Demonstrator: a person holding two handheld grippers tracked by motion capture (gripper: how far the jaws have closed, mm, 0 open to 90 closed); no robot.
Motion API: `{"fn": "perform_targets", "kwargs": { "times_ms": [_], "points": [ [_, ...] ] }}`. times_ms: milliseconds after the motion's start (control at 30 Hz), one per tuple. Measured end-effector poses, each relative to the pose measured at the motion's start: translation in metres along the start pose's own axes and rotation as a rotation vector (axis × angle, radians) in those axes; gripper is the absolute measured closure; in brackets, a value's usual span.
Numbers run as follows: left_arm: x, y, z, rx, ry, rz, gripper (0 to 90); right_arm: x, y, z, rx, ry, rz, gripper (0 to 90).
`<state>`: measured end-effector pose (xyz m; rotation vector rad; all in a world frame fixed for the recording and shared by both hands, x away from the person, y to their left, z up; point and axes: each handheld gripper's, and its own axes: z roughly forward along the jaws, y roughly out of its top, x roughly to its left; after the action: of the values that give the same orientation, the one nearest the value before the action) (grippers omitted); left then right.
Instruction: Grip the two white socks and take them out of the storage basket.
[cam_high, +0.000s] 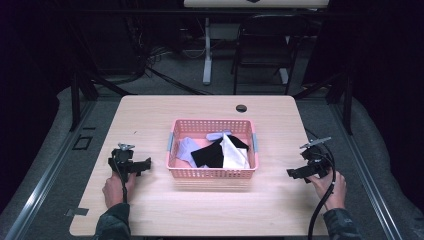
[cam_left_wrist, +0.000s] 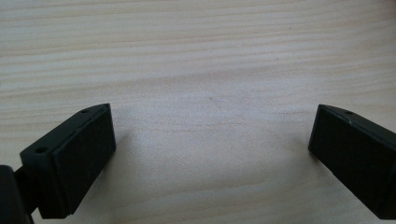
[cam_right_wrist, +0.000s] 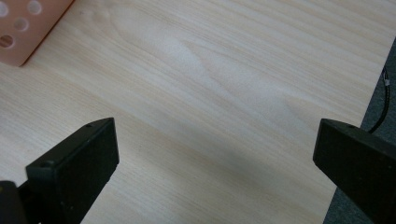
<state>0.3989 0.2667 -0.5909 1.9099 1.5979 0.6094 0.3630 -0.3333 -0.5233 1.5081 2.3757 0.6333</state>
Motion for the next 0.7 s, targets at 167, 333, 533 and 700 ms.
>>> {"fn": "perform_targets", "kwargs": {
  "times_ms": [167,333,533,700],
  "points": [
    [0.0,0.0,0.0,0.0,0.0,0.0,0.6,0.003,0.004,-0.004,-0.009,0.005,-0.011,0.0],
    [0.0,0.0,0.0,0.0,0.0,0.0,0.6,0.008,0.011,-0.007,-0.007,0.023,-0.016,0.0],
    [0.0,0.0,0.0,0.0,0.0,0.0,0.6,0.014,0.018,-0.012,-0.007,0.032,-0.03,0.0],
    [0.0,0.0,0.0,0.0,0.0,0.0,0.6,0.021,0.025,-0.018,-0.008,0.049,-0.049,0.0]
  ]
}}
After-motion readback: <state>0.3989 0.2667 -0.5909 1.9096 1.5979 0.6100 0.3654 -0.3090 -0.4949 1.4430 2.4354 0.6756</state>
